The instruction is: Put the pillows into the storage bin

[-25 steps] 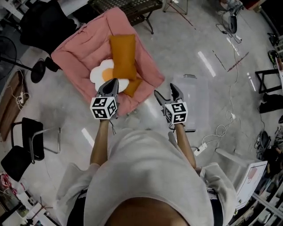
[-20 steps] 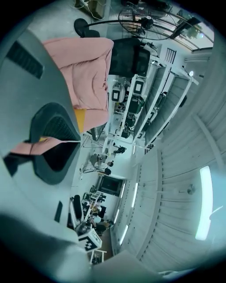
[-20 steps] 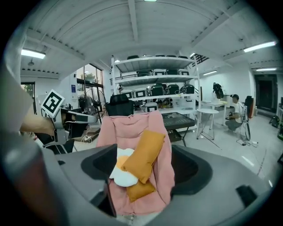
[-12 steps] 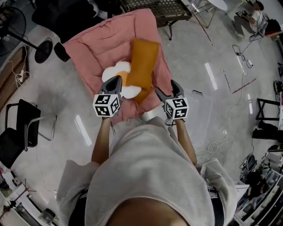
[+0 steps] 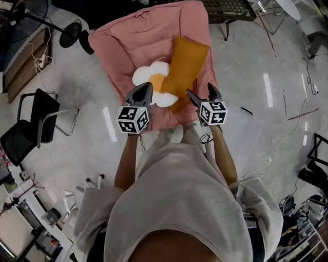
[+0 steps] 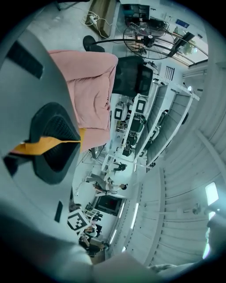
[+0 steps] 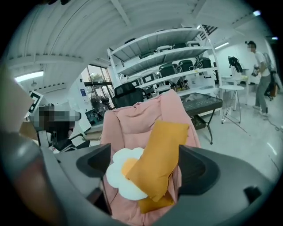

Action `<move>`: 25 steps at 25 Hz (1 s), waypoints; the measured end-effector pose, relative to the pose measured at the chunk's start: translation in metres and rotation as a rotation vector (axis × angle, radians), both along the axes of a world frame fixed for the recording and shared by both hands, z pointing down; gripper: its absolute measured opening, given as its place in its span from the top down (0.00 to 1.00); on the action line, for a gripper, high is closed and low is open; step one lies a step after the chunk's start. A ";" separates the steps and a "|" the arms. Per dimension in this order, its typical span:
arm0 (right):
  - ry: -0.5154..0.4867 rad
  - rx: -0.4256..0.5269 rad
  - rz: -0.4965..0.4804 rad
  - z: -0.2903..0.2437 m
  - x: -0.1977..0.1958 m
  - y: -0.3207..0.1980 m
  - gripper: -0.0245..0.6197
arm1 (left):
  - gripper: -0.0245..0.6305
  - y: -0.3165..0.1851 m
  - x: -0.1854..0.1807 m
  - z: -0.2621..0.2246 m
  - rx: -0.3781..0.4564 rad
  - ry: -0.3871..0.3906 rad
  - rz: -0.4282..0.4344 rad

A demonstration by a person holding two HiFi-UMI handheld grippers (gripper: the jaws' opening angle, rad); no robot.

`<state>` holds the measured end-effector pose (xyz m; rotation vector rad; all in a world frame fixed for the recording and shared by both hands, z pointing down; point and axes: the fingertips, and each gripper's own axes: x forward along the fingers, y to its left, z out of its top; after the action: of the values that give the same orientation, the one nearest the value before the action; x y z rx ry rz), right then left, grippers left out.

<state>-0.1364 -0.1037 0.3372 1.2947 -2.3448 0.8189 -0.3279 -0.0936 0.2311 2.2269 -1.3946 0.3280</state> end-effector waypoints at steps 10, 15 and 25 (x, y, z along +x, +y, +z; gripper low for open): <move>-0.094 -0.227 -0.013 0.125 -0.004 -0.076 0.15 | 0.94 -0.018 0.025 0.028 -0.069 -0.028 -0.069; -0.095 -0.345 -0.004 0.182 -0.010 -0.094 0.09 | 0.94 -0.020 0.026 0.049 -0.104 -0.029 -0.105; -0.101 -0.448 -0.107 0.221 -0.058 -0.132 0.07 | 0.94 -0.013 -0.004 0.064 -0.136 -0.057 -0.171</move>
<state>-0.1948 -0.2353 0.5585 0.9496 -2.1098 1.3059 -0.3319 -0.1063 0.2949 1.9889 -1.5330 0.4164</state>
